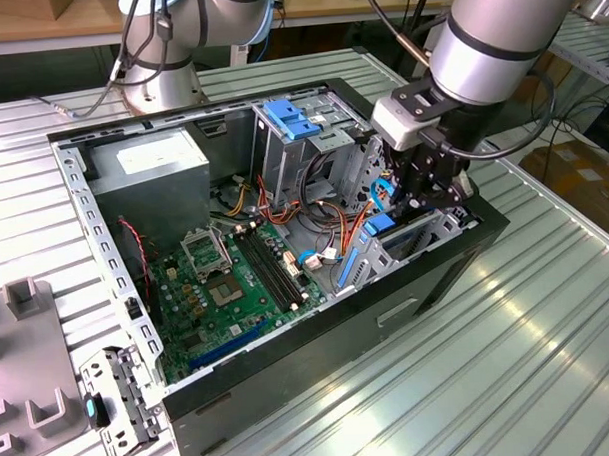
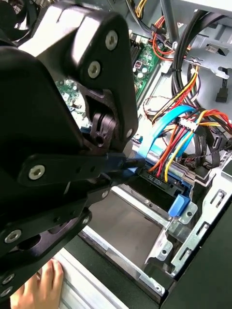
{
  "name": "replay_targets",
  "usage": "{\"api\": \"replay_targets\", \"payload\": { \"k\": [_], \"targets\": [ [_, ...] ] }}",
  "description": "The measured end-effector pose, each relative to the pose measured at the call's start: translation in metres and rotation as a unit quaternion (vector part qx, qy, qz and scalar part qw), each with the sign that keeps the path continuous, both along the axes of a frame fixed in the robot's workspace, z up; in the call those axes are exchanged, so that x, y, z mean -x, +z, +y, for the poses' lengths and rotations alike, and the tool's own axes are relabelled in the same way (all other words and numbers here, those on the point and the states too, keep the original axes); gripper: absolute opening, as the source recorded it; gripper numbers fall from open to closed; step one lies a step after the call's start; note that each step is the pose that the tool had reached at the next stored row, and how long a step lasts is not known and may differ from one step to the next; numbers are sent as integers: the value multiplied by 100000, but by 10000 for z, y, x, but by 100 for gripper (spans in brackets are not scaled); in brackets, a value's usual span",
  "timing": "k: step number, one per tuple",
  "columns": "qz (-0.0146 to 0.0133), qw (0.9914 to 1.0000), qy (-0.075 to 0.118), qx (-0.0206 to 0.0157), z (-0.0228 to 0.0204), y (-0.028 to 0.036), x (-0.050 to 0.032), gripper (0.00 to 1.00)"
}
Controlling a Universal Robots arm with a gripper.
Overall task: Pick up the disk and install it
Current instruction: 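Insert the second disk wire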
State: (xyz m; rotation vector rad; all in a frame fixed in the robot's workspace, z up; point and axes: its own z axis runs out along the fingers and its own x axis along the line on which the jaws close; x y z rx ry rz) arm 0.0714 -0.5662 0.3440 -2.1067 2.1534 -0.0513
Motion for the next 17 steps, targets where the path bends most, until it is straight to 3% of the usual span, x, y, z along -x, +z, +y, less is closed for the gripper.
{"api": "replay_targets", "payload": {
  "k": [3, 4, 6, 8, 17],
  "targets": [
    [1, 100000, 0, 3, 0, 129, 0, 24],
    [0, 100000, 1, 2, 1, 143, 0, 24],
    [-1, 100000, -1, -1, 0, 142, 0, 22],
    [0, 100000, 1, 7, 0, 144, 0, 11],
    [0, 100000, 0, 6, 1, 145, 0, 11]
  ]
}}
